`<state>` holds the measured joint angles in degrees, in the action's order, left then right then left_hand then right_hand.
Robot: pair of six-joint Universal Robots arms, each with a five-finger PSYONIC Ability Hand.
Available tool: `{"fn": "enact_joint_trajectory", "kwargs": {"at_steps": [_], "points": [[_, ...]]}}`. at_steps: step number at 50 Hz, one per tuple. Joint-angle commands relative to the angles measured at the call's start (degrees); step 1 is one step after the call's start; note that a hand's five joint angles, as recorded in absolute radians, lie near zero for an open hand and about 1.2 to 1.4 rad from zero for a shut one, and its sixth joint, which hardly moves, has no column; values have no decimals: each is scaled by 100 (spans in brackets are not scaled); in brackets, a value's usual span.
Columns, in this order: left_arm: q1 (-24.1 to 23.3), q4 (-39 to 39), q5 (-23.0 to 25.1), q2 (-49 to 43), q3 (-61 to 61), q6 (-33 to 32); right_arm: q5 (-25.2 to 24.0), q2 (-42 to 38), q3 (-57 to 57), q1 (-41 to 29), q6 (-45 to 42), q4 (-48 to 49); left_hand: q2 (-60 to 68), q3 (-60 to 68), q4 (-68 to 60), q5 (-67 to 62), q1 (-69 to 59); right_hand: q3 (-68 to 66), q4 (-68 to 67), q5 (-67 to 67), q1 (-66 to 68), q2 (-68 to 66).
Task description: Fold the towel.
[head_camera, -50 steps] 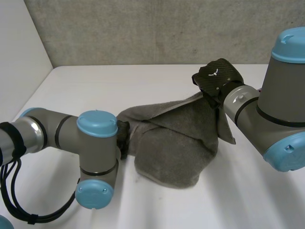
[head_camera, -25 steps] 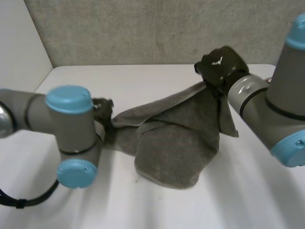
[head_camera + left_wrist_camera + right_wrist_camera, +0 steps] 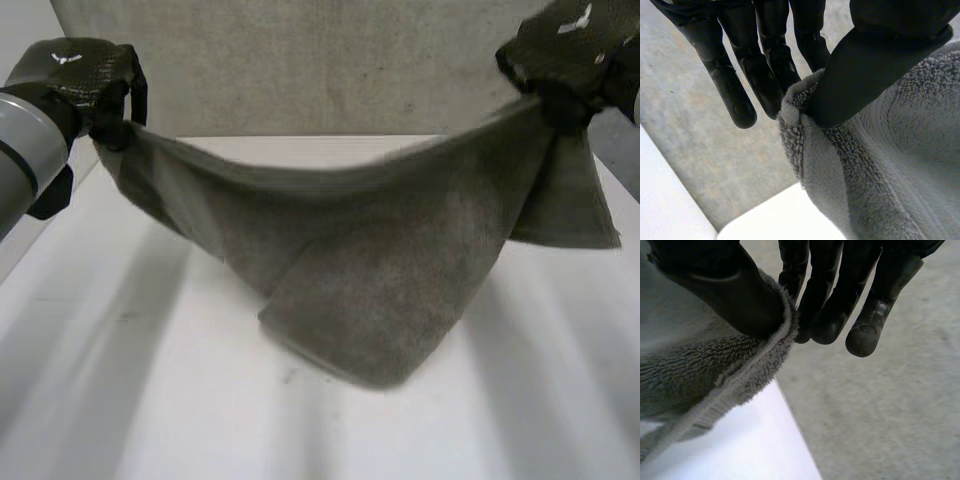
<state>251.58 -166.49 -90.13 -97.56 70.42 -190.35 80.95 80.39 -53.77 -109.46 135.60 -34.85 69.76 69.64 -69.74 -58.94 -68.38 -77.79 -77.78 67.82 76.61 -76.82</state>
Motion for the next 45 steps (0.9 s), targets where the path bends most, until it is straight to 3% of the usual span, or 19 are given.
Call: {"fn": "enact_joint_trajectory", "kwargs": {"at_steps": [1, 9, 11, 13, 14, 16, 18, 20, 22, 23, 25, 30, 32, 37, 39, 45], "points": [[102, 170, 171, -1025, -361, -239, -71, -700, 33, -66, -597, -434, 1024, 1036, -1026, -1106, -1162, -221, -222, 218, 339, -318], [93, -40, 206, -2379, -1484, -486, 193, -2053, 1123, -295, -825, -144, 1024, 1036, -1026, -1106, -1162, -221, -222, 218, 339, -318], [76, -215, 215, -2607, -1861, -486, 290, -2379, 1615, -444, -825, 102, 1024, 1036, -1026, -1106, -1162, -221, -222, 218, 339, -318], [58, -463, 224, -2785, -2269, -477, 543, -3000, 2865, -672, -834, 888, 1024, 1036, -1026, -1106, -1162, -221, -222, 218, 339, -318], [23, -767, 233, -2933, -2713, -468, 545, -3003, 2872, -673, -834, 893, 1024, 1036, -1026, -1106, -1162, -221, -222, 218, 339, -318], [6, -1145, 242, -3022, -3109, -460, 720, -3510, 4088, -778, -799, 1994, 1024, 1036, -1026, -1106, -1162, -221, -222, 218, 339, -318], [-21, -1614, 259, -3058, -3456, -433, 747, -3660, 4529, -787, -807, 2566, 1024, 1036, -1026, -1106, -1162, -221, -222, 218, 339, -318], [-21, -2576, 320, -3023, -3832, -154, 756, -3697, 4768, -787, -825, 3093, 1024, 1036, -1026, -1106, -1162, -221, -222, 218, 339, -318], [-21, -2990, 382, -2979, -3886, 118, 756, -3679, 4805, -787, -825, 3521, 1024, 1036, -1026, -1106, -1162, -221, -222, 218, 339, -318], [-21, -2994, 382, -2979, -3886, 121, 747, -3610, 4771, -796, -825, 3773, 1024, 1036, -1026, -1106, -1162, -221, -222, 218, 339, -318], [5, -3502, 513, -2822, -3869, 759, 738, -3486, 4665, -787, -825, 3802, 1024, 1036, -1026, -1106, -1162, -221, -222, 218, 339, -318], [119, -3084, 593, -2715, -3475, 1429, 474, -3038, 3865, -787, -834, 3143, 1024, 1036, -1026, -1106, -1162, -221, -222, 218, 339, -318], [172, -2873, 602, -2689, -3221, 1500, 90, -2810, 3104, -735, -869, 2452, 1024, 1036, -1026, -1106, -1162, -221, -222, 218, 339, -318], [427, -2467, 743, -2522, -2006, 1483, -316, -2616, 1927, -682, -939, 1686, 1024, 1036, -1026, -1106, -1162, -221, -222, 218, 339, -318], [489, -2467, 1005, -2399, -1035, 1457, -351, -2599, 1549, -647, -1000, 1492, 1024, 1036, -1026, -1106, -1162, -221, -222, 218, 339, -318], [612, -2537, 1340, -2258, 385, 1079, -378, -2625, -86, -497, -1395, 1314, 1024, 1036, -1026, -1106, -1162, -221, -222, 218, 339, -318]]}}
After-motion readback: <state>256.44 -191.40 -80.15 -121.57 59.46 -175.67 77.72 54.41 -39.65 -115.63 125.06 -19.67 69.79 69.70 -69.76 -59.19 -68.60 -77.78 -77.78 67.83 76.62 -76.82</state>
